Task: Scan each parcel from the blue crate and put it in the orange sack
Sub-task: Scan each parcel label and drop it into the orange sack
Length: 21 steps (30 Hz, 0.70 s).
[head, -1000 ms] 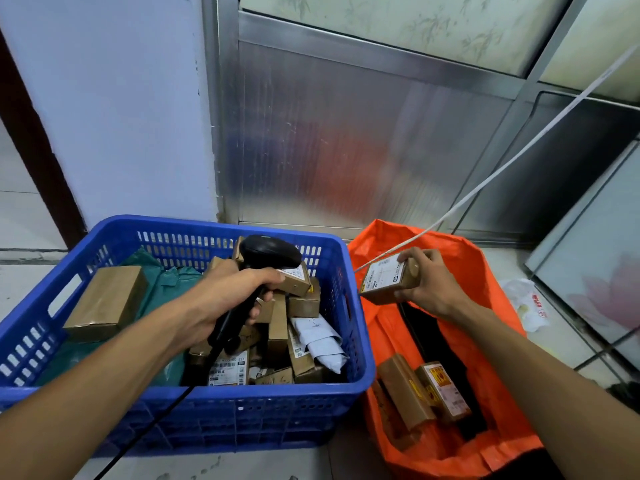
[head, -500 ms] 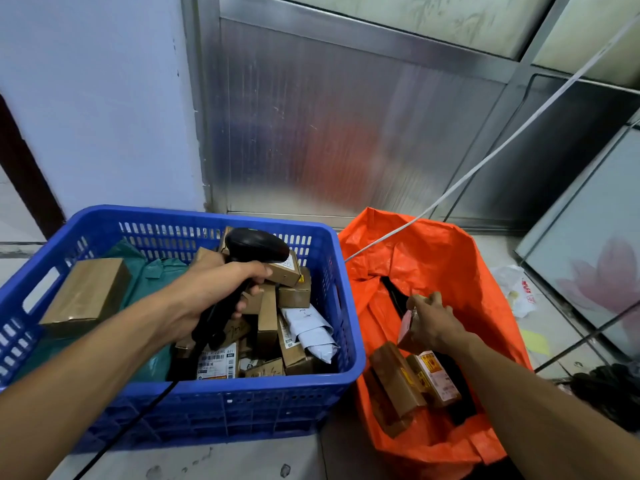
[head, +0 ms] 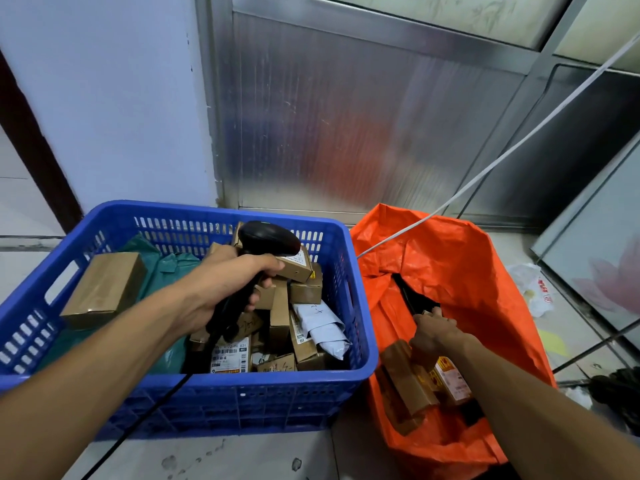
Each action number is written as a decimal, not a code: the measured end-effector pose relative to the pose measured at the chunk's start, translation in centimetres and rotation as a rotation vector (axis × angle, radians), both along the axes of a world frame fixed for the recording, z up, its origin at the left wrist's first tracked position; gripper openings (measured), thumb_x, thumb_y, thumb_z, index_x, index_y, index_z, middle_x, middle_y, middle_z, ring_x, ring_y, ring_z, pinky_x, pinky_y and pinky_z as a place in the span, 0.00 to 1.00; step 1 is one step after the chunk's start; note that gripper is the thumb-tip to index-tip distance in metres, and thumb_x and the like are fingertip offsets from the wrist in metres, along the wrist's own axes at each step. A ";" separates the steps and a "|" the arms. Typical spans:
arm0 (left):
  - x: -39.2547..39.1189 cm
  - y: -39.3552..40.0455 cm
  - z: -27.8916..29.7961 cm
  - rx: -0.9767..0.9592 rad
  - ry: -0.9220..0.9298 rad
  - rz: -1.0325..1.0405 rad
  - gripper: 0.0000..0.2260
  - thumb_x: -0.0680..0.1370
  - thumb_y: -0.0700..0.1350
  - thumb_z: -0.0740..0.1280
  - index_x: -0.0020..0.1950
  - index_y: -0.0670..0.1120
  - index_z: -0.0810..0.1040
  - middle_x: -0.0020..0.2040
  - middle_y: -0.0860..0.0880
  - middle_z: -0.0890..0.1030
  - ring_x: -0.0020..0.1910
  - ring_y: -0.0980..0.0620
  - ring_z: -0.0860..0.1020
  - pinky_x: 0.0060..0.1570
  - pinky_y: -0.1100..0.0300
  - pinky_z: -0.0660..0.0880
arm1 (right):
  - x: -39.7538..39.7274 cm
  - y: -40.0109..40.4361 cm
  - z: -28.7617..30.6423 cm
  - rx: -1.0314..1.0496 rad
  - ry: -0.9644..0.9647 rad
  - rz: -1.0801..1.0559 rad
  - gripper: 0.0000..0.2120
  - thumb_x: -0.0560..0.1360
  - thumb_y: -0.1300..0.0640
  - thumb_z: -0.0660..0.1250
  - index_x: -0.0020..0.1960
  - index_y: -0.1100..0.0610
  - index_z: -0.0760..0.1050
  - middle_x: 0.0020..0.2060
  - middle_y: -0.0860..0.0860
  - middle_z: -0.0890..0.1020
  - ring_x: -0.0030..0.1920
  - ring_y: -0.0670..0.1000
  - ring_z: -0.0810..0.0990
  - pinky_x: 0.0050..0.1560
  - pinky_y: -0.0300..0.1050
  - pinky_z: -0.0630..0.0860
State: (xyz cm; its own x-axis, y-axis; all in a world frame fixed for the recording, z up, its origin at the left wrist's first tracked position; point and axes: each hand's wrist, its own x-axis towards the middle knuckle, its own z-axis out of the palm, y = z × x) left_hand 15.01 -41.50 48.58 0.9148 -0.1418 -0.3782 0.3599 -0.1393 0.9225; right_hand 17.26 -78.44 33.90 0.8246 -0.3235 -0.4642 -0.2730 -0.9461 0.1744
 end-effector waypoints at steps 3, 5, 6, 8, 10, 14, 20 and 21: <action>0.0 0.0 0.1 -0.005 0.007 0.004 0.06 0.77 0.43 0.72 0.44 0.42 0.79 0.31 0.47 0.78 0.24 0.53 0.71 0.23 0.62 0.70 | 0.0 -0.3 -0.6 0.029 0.039 -0.011 0.20 0.78 0.55 0.61 0.68 0.57 0.70 0.78 0.60 0.53 0.73 0.69 0.58 0.68 0.63 0.66; 0.0 0.1 0.1 -0.011 0.009 0.001 0.06 0.77 0.43 0.72 0.43 0.42 0.79 0.30 0.48 0.77 0.24 0.54 0.71 0.23 0.62 0.70 | 0.1 0.1 -0.4 0.031 0.037 -0.019 0.19 0.78 0.56 0.61 0.67 0.59 0.71 0.77 0.60 0.55 0.74 0.66 0.60 0.69 0.60 0.67; 0.0 0.1 0.1 -0.017 0.011 -0.001 0.06 0.77 0.42 0.72 0.43 0.42 0.79 0.30 0.48 0.77 0.24 0.54 0.71 0.23 0.62 0.70 | 0.1 0.4 -0.2 0.034 0.025 -0.010 0.18 0.78 0.55 0.61 0.67 0.60 0.71 0.76 0.60 0.58 0.73 0.65 0.63 0.69 0.58 0.69; 0.0 0.2 0.1 -0.022 0.013 -0.002 0.06 0.78 0.42 0.72 0.43 0.42 0.79 0.30 0.48 0.77 0.24 0.54 0.71 0.23 0.62 0.70 | 0.4 1.1 0.3 0.054 -0.017 0.025 0.20 0.79 0.53 0.60 0.67 0.62 0.71 0.73 0.59 0.63 0.70 0.64 0.67 0.67 0.55 0.71; 0.1 0.2 0.1 -0.021 0.011 0.007 0.06 0.78 0.42 0.71 0.43 0.41 0.79 0.30 0.48 0.77 0.23 0.54 0.71 0.22 0.63 0.70 | 0.7 2.1 1.1 0.076 -0.075 0.058 0.20 0.78 0.52 0.62 0.66 0.61 0.72 0.70 0.59 0.66 0.67 0.63 0.71 0.64 0.54 0.73; 0.2 0.2 0.0 -0.010 0.015 0.039 0.04 0.78 0.41 0.71 0.46 0.41 0.79 0.30 0.48 0.76 0.23 0.54 0.70 0.22 0.63 0.69 | 1.1 5.4 2.6 0.161 -0.290 0.167 0.19 0.78 0.53 0.61 0.66 0.59 0.72 0.63 0.58 0.71 0.59 0.61 0.77 0.57 0.53 0.76; 0.5 0.4 -0.2 -0.011 0.014 0.081 0.05 0.78 0.42 0.71 0.45 0.42 0.79 0.29 0.49 0.76 0.23 0.54 0.70 0.24 0.62 0.69 | 1.2 10.6 3.4 0.276 -0.453 0.342 0.14 0.81 0.52 0.59 0.63 0.57 0.72 0.58 0.55 0.74 0.51 0.59 0.78 0.46 0.50 0.73; 0.5 0.4 -0.2 -0.014 0.015 0.086 0.04 0.78 0.42 0.71 0.45 0.42 0.79 0.29 0.49 0.76 0.23 0.54 0.70 0.24 0.62 0.69 | 1.0 11.4 3.4 0.292 -0.434 0.373 0.14 0.81 0.52 0.59 0.64 0.57 0.72 0.58 0.54 0.73 0.51 0.58 0.78 0.45 0.49 0.72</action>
State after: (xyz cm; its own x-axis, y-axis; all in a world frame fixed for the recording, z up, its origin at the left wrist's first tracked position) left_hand 15.52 -41.11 48.41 0.9182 -0.0680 -0.3903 0.3836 -0.0943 0.9187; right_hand 18.29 -67.00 37.34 0.9900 0.1104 -0.0881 0.0956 -0.9829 -0.1573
